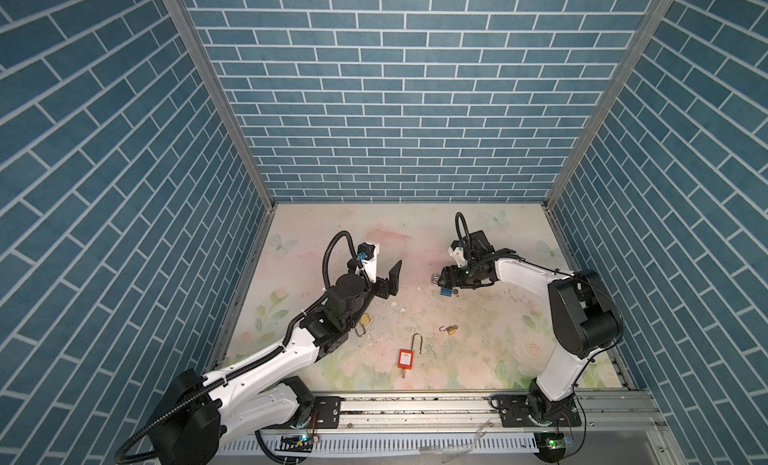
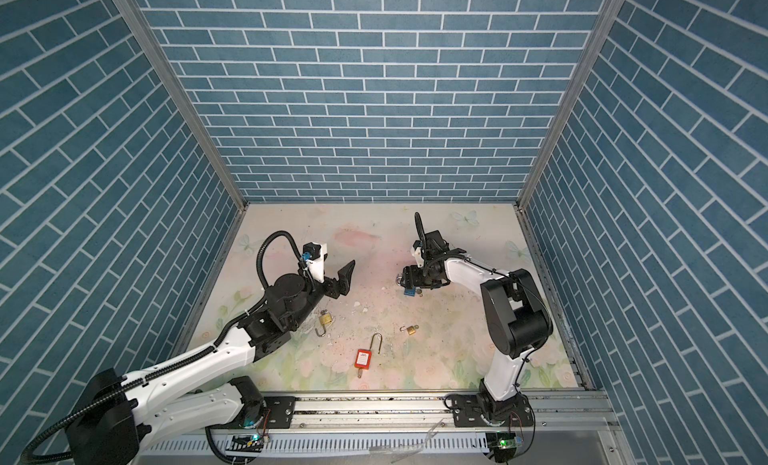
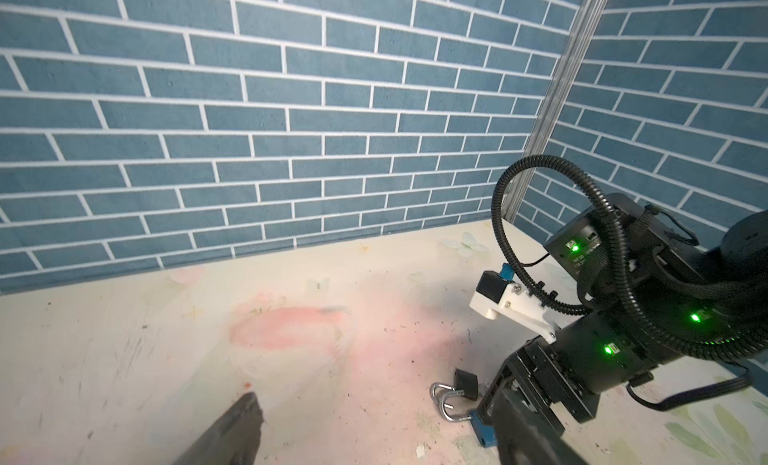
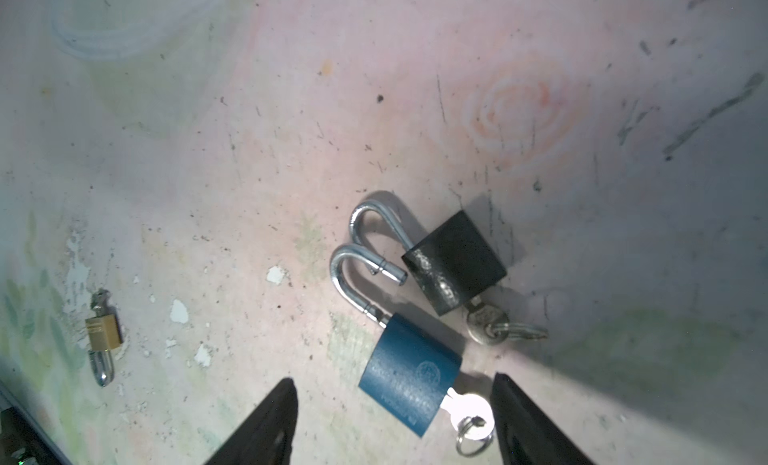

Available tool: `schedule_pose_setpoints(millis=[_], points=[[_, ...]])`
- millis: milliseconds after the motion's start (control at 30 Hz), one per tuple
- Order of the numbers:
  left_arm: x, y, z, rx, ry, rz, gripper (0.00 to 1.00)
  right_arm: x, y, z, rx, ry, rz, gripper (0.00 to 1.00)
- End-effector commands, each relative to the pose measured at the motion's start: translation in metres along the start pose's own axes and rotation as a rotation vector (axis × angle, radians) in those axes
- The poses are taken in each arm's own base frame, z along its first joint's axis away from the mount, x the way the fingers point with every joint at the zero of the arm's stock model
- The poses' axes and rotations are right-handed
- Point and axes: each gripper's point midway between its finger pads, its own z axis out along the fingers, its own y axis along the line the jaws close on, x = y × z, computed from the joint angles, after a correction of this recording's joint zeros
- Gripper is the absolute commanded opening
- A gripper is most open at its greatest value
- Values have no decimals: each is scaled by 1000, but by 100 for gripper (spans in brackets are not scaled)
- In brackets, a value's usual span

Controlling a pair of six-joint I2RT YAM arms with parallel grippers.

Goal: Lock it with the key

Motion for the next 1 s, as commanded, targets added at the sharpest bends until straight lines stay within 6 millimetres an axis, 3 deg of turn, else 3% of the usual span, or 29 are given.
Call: schedule_pose_setpoints(millis=[0, 167, 433, 667, 967], points=[[10, 3, 2, -13, 49, -75, 88, -1, -3, 10, 28, 17, -51, 74], [19, 6, 3, -33, 86, -85, 88, 11, 11, 23, 10, 60, -77, 74], [19, 12, -1, -50, 84, -90, 88, 39, 46, 41, -56, 134, -71, 73], [21, 18, -7, -68, 88, -109, 88, 45, 75, 46, -148, 160, -18, 72], [32, 31, -17, -132, 122, -177, 88, 67, 81, 37, -143, 215, 10, 71]])
